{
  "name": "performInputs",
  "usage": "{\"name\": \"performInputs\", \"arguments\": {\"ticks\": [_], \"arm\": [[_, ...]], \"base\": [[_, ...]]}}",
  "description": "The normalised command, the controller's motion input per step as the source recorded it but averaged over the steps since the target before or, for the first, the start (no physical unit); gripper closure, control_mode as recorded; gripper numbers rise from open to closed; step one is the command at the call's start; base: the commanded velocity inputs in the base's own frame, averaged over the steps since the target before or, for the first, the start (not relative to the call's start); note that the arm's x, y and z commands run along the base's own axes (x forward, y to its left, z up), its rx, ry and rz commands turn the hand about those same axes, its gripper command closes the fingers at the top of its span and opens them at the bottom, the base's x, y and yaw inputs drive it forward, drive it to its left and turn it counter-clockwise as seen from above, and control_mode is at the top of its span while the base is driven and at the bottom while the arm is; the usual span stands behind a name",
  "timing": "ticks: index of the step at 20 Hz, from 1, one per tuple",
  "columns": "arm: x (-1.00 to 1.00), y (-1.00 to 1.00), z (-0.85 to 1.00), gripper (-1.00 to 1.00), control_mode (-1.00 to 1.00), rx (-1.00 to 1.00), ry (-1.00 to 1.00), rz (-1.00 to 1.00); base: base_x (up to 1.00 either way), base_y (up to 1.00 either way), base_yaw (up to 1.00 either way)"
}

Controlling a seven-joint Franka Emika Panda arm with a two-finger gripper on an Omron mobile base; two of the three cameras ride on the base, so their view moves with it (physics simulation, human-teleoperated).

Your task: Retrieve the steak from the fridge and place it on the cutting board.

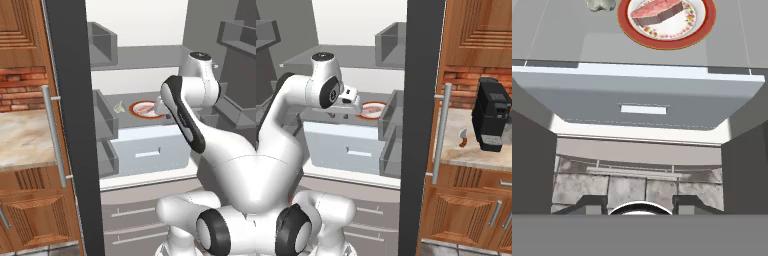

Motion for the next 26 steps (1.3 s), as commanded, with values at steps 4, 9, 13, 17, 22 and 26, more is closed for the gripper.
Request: {"name": "performInputs", "arguments": {"ticks": [4,9,13,17,22,26], "arm": [[0.0,0.0,-0.16,-1.0,-1.0,0.0,-0.08,0.0],[0.0,0.0,-0.46,-1.0,-1.0,0.0,-0.28,0.0],[0.0,0.01,-0.34,-1.0,-1.0,0.0,-0.21,-0.02],[0.01,0.02,0.0,-1.0,-1.0,0.0,0.0,-0.06],[0.11,0.12,0.0,-1.0,-1.0,0.0,0.03,-0.04],[0.19,0.03,0.0,-1.0,-1.0,0.0,0.01,-0.03]], "base": [[0.0,0.0,0.0],[0.0,0.0,0.0],[0.0,0.0,0.0],[0.0,0.0,0.0],[0.0,0.0,0.0],[0.0,0.0,0.0]]}}
